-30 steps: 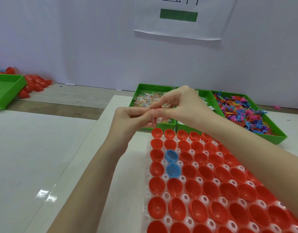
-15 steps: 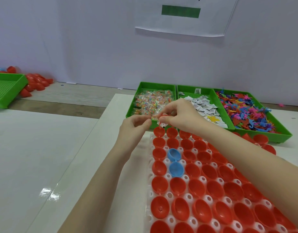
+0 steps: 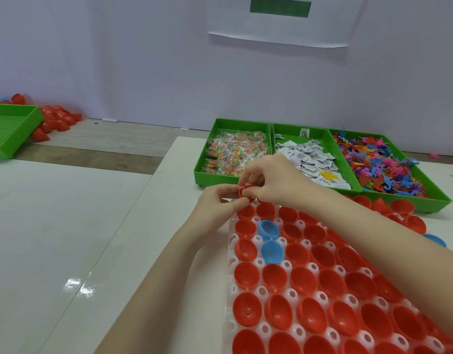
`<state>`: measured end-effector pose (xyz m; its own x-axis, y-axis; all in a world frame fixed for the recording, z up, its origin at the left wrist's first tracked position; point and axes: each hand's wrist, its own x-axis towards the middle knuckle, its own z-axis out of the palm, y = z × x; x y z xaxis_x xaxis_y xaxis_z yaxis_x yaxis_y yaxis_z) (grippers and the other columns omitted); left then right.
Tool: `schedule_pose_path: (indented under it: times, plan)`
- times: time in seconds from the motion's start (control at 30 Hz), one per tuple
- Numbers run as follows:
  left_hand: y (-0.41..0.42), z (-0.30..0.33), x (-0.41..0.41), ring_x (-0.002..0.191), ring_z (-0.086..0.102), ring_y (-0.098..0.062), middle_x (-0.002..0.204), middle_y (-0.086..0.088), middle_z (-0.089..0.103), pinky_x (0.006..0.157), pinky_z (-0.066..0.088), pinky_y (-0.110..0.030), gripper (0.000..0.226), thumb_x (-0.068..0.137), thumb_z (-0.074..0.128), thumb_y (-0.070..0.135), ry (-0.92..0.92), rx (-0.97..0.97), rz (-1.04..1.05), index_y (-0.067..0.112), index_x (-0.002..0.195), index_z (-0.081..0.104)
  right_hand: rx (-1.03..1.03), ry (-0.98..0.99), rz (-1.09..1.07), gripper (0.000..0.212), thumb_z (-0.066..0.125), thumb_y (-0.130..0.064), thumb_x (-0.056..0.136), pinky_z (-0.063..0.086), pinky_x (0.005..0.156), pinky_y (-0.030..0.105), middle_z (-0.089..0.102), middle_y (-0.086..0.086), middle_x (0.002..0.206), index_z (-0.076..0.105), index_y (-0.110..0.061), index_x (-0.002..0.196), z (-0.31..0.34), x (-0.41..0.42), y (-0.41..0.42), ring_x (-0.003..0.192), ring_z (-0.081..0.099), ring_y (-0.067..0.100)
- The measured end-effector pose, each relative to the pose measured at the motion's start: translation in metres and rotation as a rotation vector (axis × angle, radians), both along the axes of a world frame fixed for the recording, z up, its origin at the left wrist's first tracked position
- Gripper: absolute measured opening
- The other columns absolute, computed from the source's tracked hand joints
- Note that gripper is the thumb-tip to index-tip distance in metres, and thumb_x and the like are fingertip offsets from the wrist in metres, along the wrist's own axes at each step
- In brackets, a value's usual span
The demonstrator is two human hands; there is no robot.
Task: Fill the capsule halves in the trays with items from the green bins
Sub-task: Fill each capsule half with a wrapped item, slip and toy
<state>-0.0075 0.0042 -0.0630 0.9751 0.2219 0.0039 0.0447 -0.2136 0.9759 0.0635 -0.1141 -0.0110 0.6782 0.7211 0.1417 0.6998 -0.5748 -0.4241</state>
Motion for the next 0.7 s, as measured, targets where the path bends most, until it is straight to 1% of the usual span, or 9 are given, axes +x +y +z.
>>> schedule_pose_path:
  times: [0.1, 0.17, 0.2, 0.23, 0.33, 0.43, 0.53, 0.6, 0.7]
  plan:
    - [0.0001, -0.0001, -0.0006, 0.078, 0.064, -0.006, 0.094, 0.000, 0.068, 0.068, 0.051, -0.012, 0.022, 0.086, 0.062, 0.010, -0.008, 0.000, -0.016, 0.015, 0.108, 0.066, -0.011, -0.038, 0.029, 0.014, 0.070, -0.003, 0.075, 0.051, 0.073, 0.026, 0.072, 0.007, 0.079, 0.075, -0.010, 0.087, -0.0001, 0.0007, 0.0008, 0.075, 0.064, 0.015]
    - [0.0005, 0.0007, -0.0017, 0.075, 0.064, -0.005, 0.091, 0.002, 0.068, 0.065, 0.051, -0.011, 0.023, 0.087, 0.061, 0.010, -0.011, -0.007, -0.029, 0.016, 0.109, 0.066, -0.037, -0.072, 0.044, 0.017, 0.067, 0.001, 0.075, 0.046, 0.065, 0.017, 0.072, 0.006, 0.078, 0.076, -0.009, 0.086, -0.0019, 0.0007, 0.0012, 0.068, 0.060, 0.009]
    - [0.0006, 0.0012, -0.0022, 0.076, 0.065, -0.005, 0.091, 0.002, 0.068, 0.065, 0.051, -0.011, 0.023, 0.087, 0.061, 0.010, -0.010, -0.006, -0.038, 0.017, 0.108, 0.066, -0.040, -0.076, 0.050, 0.019, 0.065, 0.003, 0.075, 0.042, 0.061, 0.010, 0.072, 0.005, 0.078, 0.076, -0.009, 0.086, -0.0026, 0.0009, 0.0009, 0.063, 0.056, 0.002]
    - [0.0007, 0.0018, -0.0024, 0.078, 0.065, -0.006, 0.092, 0.001, 0.069, 0.066, 0.051, -0.012, 0.022, 0.088, 0.060, 0.011, -0.008, 0.001, -0.044, 0.017, 0.108, 0.066, -0.027, -0.060, 0.052, 0.022, 0.063, 0.005, 0.075, 0.039, 0.057, 0.003, 0.072, 0.003, 0.077, 0.076, -0.010, 0.086, -0.0030, 0.0014, 0.0005, 0.060, 0.052, -0.003]
    - [0.0010, 0.0025, -0.0024, 0.086, 0.066, -0.012, 0.098, -0.004, 0.069, 0.072, 0.053, -0.017, 0.022, 0.089, 0.059, 0.014, 0.010, 0.025, -0.038, 0.014, 0.110, 0.066, 0.037, 0.014, 0.046, 0.026, 0.061, 0.007, 0.078, 0.040, 0.058, -0.001, 0.069, -0.002, 0.076, 0.076, -0.010, 0.089, -0.0012, 0.0025, -0.0012, 0.059, 0.052, -0.011]
    - [0.0004, 0.0026, -0.0023, 0.091, 0.066, -0.018, 0.103, -0.007, 0.068, 0.079, 0.053, -0.024, 0.026, 0.088, 0.060, 0.015, 0.024, 0.034, -0.030, 0.010, 0.114, 0.065, 0.042, 0.008, 0.049, 0.021, 0.064, 0.005, 0.077, 0.044, 0.061, 0.003, 0.071, 0.000, 0.078, 0.076, -0.010, 0.087, 0.0012, 0.0019, -0.0010, 0.062, 0.054, -0.005]
    - [-0.0005, 0.0024, -0.0024, 0.087, 0.065, -0.017, 0.100, -0.007, 0.069, 0.079, 0.052, -0.026, 0.023, 0.088, 0.060, 0.015, 0.017, 0.052, -0.018, 0.011, 0.110, 0.066, -0.012, -0.071, 0.032, 0.024, 0.064, 0.003, 0.076, 0.044, 0.059, 0.007, 0.069, -0.005, 0.073, 0.076, -0.014, 0.087, 0.0006, -0.0011, 0.0009, 0.061, 0.052, -0.003]
    - [-0.0008, 0.0015, -0.0024, 0.088, 0.065, -0.018, 0.100, -0.008, 0.069, 0.081, 0.052, -0.029, 0.024, 0.088, 0.060, 0.015, 0.018, 0.064, -0.007, 0.010, 0.111, 0.066, -0.049, -0.131, 0.026, 0.026, 0.063, 0.001, 0.076, 0.048, 0.067, 0.017, 0.071, -0.005, 0.077, 0.074, -0.017, 0.092, -0.0028, -0.0029, 0.0035, 0.067, 0.055, 0.000]
    - [-0.0011, 0.0007, -0.0025, 0.090, 0.065, -0.019, 0.101, -0.008, 0.069, 0.083, 0.052, -0.030, 0.024, 0.089, 0.060, 0.013, 0.009, 0.070, -0.011, 0.010, 0.111, 0.066, -0.045, -0.111, 0.029, 0.028, 0.063, -0.003, 0.081, 0.047, 0.081, 0.026, 0.071, 0.001, 0.089, 0.067, -0.014, 0.106, -0.0060, -0.0047, 0.0057, 0.085, 0.061, 0.011]
